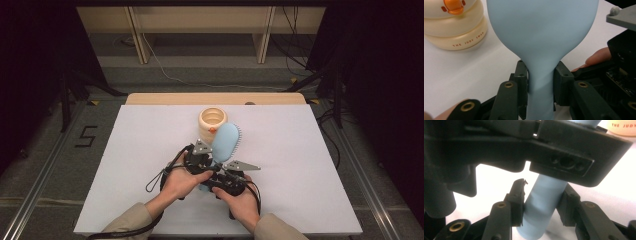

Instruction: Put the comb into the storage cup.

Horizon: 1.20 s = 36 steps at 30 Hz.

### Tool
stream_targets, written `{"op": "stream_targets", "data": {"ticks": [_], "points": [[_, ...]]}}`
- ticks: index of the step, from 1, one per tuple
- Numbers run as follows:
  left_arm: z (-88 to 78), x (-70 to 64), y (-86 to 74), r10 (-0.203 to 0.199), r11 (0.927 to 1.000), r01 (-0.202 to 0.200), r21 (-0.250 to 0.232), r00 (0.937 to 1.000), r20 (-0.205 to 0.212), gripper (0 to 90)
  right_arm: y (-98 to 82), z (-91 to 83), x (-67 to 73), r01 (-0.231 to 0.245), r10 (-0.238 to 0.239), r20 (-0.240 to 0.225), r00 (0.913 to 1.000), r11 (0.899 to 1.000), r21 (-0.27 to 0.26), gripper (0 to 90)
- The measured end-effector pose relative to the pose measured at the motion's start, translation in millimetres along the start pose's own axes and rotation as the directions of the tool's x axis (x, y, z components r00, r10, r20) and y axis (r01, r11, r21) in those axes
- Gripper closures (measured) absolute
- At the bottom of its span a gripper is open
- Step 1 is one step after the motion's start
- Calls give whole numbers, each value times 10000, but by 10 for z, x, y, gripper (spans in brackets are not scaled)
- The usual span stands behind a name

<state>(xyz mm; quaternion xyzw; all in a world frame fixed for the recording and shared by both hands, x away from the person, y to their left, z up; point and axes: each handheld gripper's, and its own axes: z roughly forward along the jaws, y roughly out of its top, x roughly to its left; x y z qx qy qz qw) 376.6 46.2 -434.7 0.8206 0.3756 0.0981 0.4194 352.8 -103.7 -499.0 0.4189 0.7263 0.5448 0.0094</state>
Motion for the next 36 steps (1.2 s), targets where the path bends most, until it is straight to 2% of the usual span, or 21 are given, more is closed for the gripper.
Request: {"op": "stream_targets", "data": {"ticks": [5, 14, 18, 23, 31, 36], "points": [[1, -2, 0, 177, 9998, -177, -9, 9998, -53, 675, -9, 2, -22, -547, 546, -141, 9984, 9985, -46, 646], [4, -6, 4, 418, 9991, -418, -56, 9990, -137, 652, -10, 8, -48, -1150, 1149, -339, 9928, 9934, -15, 663], [7, -4, 10, 483, 9988, -484, -110, 9988, -87, 610, -7, 10, -67, -1555, 1551, -534, 9865, 9878, -41, 664], [-1, 14, 20, 612, 9977, -617, -280, 9980, -170, 550, -11, 15, -104, -2162, 2152, -844, 9729, 9763, -29, 664], [-20, 52, 41, 622, 9972, -630, -393, 9979, -197, 442, 4, 6, -115, -2217, 2206, -858, 9716, 9751, -36, 665], [-37, 61, 60, 800, 9943, -808, -701, 9967, -142, 368, 4, 0, -123, -2259, 2248, -869, 9705, 9741, -39, 665]]}}
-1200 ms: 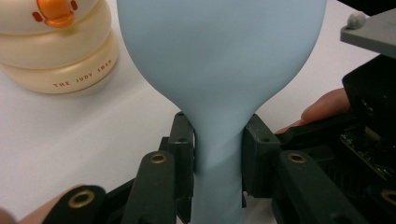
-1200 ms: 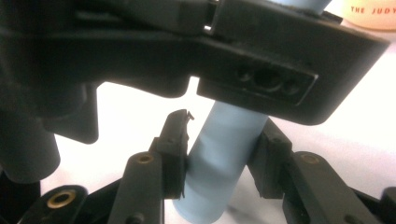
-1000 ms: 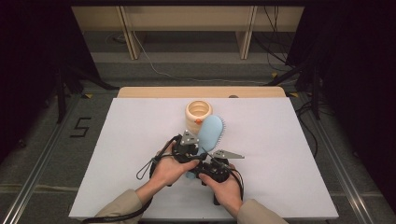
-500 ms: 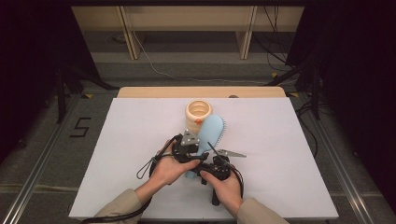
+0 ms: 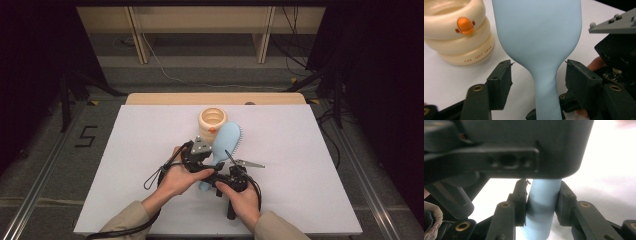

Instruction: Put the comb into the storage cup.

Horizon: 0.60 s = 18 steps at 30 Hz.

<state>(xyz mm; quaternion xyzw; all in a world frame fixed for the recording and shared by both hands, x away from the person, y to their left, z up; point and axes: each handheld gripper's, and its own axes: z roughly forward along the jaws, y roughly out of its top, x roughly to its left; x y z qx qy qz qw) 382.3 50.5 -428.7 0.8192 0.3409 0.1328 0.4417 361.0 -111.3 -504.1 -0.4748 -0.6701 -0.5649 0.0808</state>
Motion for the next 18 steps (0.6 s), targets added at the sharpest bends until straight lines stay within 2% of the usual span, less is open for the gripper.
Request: {"op": "stream_targets", "data": {"ticks": [5, 8, 10, 18], "points": [[-18, 13, 16, 251, 9997, -250, -82, 9996, 152, 284, 7, -5, -4, 34, -34, 10, 10000, 10000, -54, 665], [-31, 21, 24, 599, 9982, -598, -55, 9979, 265, 224, 4, -5, -6, -27, 27, 20, 10000, 10000, -17, 665], [-47, 28, 34, 743, 9972, -741, -100, 9970, 231, 215, 1, -3, -8, -51, 51, 28, 10000, 10000, -13, 665], [-109, 54, 78, 869, 9956, -868, -341, 9962, 12, 161, 1, -1, -23, -71, 71, 46, 10000, 10000, -37, 665]]}}
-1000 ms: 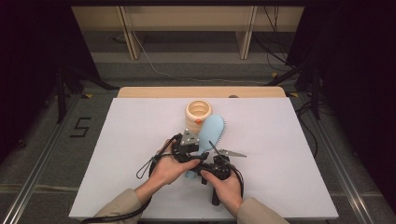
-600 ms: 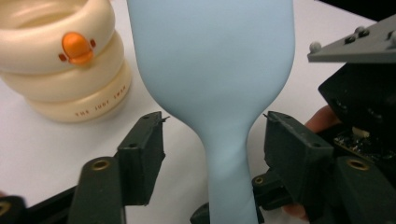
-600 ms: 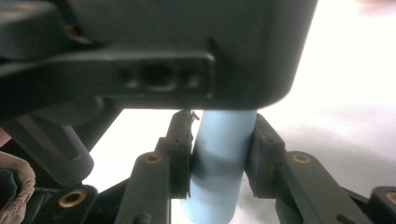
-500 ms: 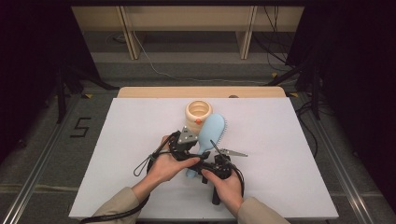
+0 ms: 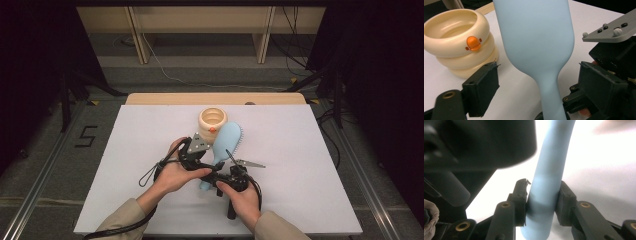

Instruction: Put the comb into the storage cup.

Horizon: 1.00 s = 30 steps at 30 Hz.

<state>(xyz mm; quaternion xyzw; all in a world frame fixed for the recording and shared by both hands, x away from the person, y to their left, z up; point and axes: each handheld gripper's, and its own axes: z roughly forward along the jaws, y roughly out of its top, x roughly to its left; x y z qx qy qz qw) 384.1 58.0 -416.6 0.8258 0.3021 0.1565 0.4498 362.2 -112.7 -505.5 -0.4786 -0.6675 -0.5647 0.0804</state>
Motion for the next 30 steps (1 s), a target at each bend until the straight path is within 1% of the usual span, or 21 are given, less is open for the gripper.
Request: {"op": "stream_targets", "data": {"ticks": [4, 8, 14, 30], "points": [[-27, 30, 14, 13, 10000, -12, 50, 10000, -63, 154, 0, 1, -3, -2, 2, 0, 10000, 10000, 16, 665], [-47, 46, 25, -53, 10000, 52, -73, 9999, -162, 145, -4, 3, -7, -69, 69, 2, 10000, 10000, 54, 665], [-84, 75, 43, 17, 9999, -21, -160, 9997, -234, 91, -7, 6, -11, -76, 76, 4, 10000, 10000, 58, 665], [-149, 123, 83, -125, 9994, 111, -337, 9991, -414, 93, -10, 6, -18, -148, 148, 6, 9999, 9998, 99, 665]]}}
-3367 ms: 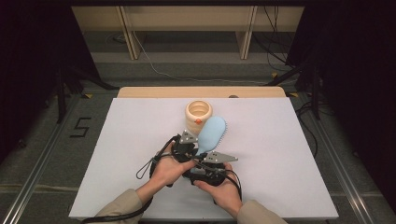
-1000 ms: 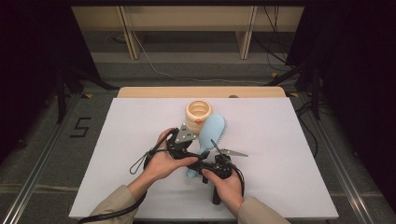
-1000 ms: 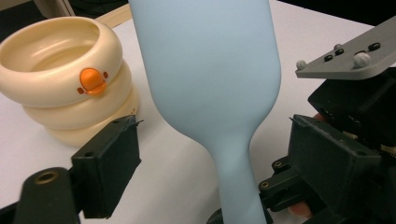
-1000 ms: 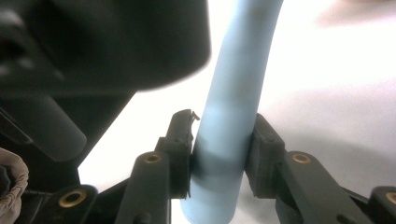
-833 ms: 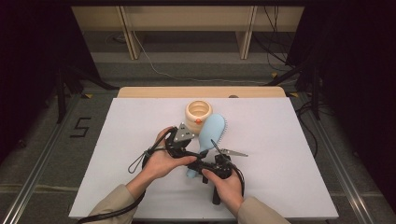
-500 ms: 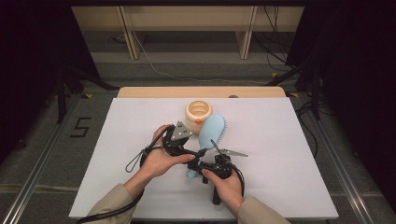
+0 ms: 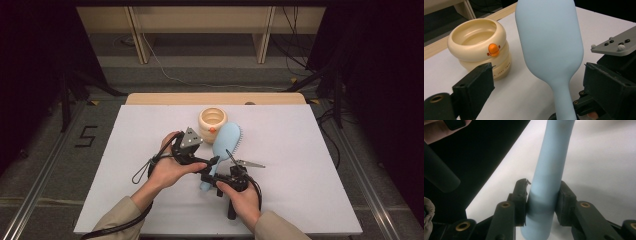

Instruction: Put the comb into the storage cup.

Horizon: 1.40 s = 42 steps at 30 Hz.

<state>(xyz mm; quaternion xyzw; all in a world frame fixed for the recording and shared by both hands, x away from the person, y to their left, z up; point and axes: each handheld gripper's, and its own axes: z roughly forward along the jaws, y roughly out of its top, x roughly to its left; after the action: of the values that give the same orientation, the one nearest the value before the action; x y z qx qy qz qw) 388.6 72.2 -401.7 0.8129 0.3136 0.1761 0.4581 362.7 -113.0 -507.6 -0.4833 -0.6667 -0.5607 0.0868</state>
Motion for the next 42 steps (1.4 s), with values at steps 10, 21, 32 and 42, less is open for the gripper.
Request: {"op": "stream_targets", "data": {"ticks": [10, 21, 32, 42], "points": [[-30, 24, 17, 125, 9999, -125, -51, 9999, -8, 0, -2, 4, -8, 2, -2, -15, 10000, 10000, 15, 665], [-42, 44, 27, 231, 9996, -233, -135, 9997, -110, 0, 0, 1, -8, -14, 14, 5, 10000, 10000, 25, 665], [-64, 99, 72, -79, 9993, 81, -378, 10000, 33, 0, -6, 6, -7, 54, -54, -8, 10000, 10000, 57, 665], [-28, 126, 119, -209, 9993, 213, -315, 9997, 113, 0, -2, 3, 9, 82, -82, -48, 10000, 10000, 49, 665]]}}
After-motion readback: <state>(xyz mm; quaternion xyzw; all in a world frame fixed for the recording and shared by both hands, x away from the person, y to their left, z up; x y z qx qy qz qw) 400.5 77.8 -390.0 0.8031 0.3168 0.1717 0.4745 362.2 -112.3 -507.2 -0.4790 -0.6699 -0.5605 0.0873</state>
